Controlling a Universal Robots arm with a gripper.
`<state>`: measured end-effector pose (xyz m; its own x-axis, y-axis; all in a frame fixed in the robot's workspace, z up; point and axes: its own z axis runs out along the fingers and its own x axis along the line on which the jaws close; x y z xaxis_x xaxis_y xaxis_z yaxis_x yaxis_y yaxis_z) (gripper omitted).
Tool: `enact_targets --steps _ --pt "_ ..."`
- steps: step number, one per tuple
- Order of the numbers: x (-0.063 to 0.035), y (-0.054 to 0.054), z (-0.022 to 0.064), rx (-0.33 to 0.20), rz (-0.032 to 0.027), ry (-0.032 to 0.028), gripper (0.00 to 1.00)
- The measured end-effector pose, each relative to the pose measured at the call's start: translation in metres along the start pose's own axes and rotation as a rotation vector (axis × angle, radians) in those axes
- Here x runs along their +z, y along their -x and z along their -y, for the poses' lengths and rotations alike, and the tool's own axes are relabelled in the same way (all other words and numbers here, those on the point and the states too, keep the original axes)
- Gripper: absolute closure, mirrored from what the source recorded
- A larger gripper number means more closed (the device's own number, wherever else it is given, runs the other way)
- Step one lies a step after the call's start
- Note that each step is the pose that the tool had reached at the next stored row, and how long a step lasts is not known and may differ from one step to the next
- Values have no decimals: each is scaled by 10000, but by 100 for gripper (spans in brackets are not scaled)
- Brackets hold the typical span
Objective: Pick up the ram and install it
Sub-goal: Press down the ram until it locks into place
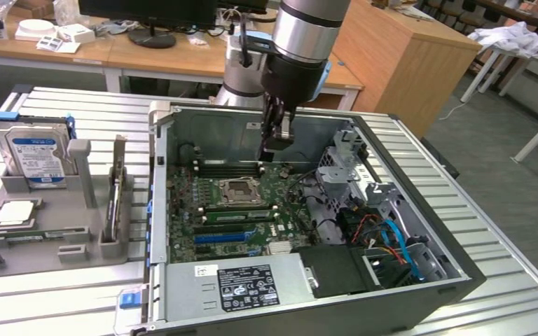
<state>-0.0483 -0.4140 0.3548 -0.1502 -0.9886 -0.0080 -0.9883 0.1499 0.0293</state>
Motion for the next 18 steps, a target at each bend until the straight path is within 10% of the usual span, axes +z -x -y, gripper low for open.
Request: enact_targets --steps 18 --pt "0 2 0 2700 81 -50 89"
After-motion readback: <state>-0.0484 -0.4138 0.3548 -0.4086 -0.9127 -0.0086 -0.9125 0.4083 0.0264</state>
